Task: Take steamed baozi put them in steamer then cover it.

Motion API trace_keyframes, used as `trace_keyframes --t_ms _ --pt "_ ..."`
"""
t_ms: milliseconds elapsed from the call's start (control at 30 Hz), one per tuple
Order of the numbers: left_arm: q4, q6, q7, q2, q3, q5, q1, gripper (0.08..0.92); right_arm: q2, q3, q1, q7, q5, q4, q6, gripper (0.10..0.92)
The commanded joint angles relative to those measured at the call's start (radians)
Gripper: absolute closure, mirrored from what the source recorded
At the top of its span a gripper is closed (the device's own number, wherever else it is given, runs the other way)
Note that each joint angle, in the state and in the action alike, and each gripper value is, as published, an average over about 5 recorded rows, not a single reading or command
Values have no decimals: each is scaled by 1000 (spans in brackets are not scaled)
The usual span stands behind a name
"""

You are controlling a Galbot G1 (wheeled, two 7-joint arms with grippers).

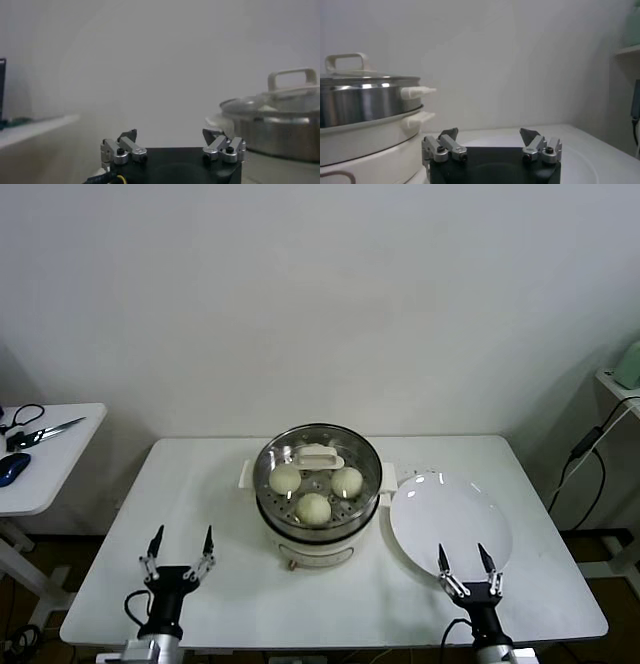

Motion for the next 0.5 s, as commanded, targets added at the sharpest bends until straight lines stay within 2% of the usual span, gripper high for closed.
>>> trace_keyframes --t_ms 33,200,500 --pt "86 -106 -7 -2 -41 -112 43 177 -1 -3 -4 -8 0 2 3 203" --pt "122 -112 -9 -14 -6 -66 22 177 -6 -2 -14 -8 0 5 9 203" --pt "107 -101 -8 -14 11 -60 24 177 -9 2 -19 -7 0 8 18 203"
